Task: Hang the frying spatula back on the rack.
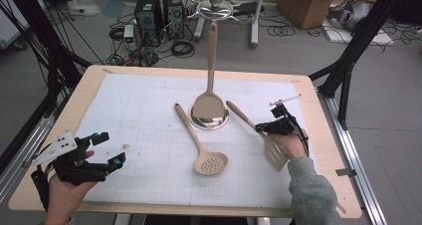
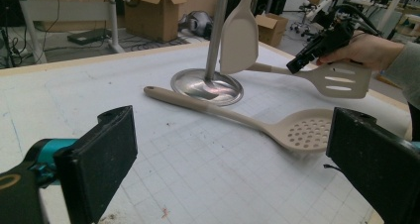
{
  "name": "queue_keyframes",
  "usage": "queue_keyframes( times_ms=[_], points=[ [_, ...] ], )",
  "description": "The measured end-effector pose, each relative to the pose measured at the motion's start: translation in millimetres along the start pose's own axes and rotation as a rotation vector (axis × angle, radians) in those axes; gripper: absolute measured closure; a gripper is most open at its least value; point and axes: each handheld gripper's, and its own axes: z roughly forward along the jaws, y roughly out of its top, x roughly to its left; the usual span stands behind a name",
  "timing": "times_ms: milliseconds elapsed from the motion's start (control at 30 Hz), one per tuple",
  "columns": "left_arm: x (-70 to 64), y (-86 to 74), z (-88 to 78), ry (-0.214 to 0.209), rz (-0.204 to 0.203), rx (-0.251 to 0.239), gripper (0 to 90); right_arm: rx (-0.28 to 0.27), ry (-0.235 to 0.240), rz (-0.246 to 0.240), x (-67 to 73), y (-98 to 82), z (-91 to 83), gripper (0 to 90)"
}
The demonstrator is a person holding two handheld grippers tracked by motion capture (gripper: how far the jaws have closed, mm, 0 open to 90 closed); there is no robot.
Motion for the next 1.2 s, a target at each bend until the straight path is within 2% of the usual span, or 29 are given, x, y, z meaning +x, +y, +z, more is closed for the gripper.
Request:
queue_keyframes(
  times_ms=[233,467,700,900,1033,1200],
  points=[
    [-1.2,0.7,2.9,-0.005,0.002,0.005,6.1,0.001,0.046,-0.002,-3.4,-9.8,-8.7,80.5],
    [-2.4,0.3,9.3,-0.012,0.005,0.015,6.0,0.021,0.136,-0.018,-5.7,-19.0,-14.0,80.5],
    [-3.1,1.1,12.1,-0.022,0.007,0.018,6.0,0.045,0.187,-0.010,-7.7,-23.8,-17.4,80.5],
    [-2.8,1.6,12.4,-0.022,0.010,0.017,6.0,0.090,0.234,-0.030,-7.4,-27.1,-14.8,80.5],
    [-3.0,1.9,11.8,-0.022,0.008,0.014,6.0,0.119,0.289,-0.036,-8.6,-29.6,-12.1,80.5],
    [-2.7,1.3,12.7,-0.021,0.008,0.018,6.0,0.138,0.301,-0.039,-15.1,-33.2,-7.8,80.4]
  ],
)
